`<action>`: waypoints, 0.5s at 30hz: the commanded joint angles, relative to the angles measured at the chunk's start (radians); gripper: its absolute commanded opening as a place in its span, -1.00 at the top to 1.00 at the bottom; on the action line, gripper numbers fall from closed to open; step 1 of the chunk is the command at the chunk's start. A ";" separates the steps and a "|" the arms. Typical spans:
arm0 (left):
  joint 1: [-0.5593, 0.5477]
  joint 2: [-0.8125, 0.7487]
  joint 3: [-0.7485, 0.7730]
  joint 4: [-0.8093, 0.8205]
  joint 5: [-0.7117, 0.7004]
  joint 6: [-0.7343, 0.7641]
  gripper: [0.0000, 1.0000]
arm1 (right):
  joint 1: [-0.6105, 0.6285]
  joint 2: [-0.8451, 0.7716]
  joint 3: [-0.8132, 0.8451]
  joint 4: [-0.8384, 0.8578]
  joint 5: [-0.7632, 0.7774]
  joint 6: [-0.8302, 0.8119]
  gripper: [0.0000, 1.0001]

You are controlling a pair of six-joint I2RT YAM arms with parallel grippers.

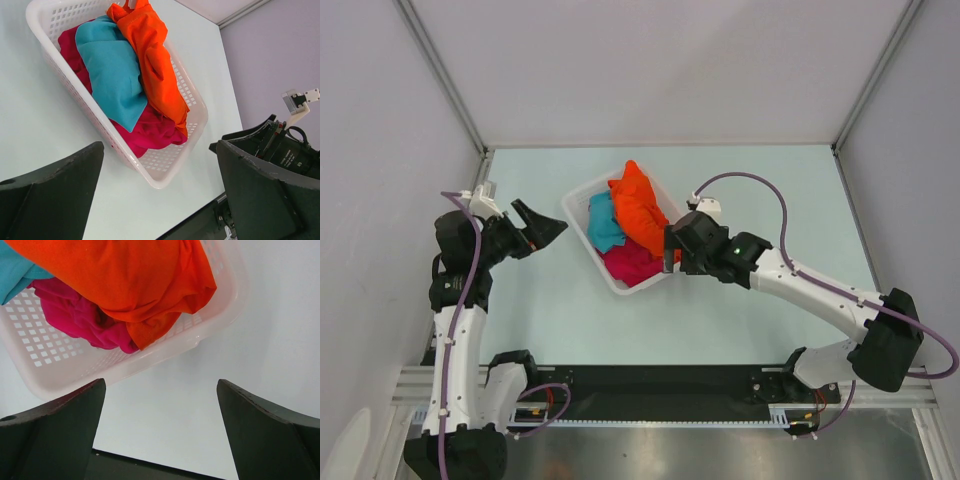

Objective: Fold and stack the t-shirts

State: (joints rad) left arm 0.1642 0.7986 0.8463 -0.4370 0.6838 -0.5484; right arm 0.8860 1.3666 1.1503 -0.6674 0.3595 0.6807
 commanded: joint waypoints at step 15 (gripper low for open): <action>-0.051 0.092 -0.010 0.027 -0.020 0.016 -0.99 | 0.010 -0.020 -0.023 0.042 0.032 -0.003 -1.00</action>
State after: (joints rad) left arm 0.1463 0.8394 0.8429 -0.4343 0.6823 -0.5484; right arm 0.8948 1.3510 1.1259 -0.6529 0.3733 0.6800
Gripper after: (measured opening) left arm 0.996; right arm 0.995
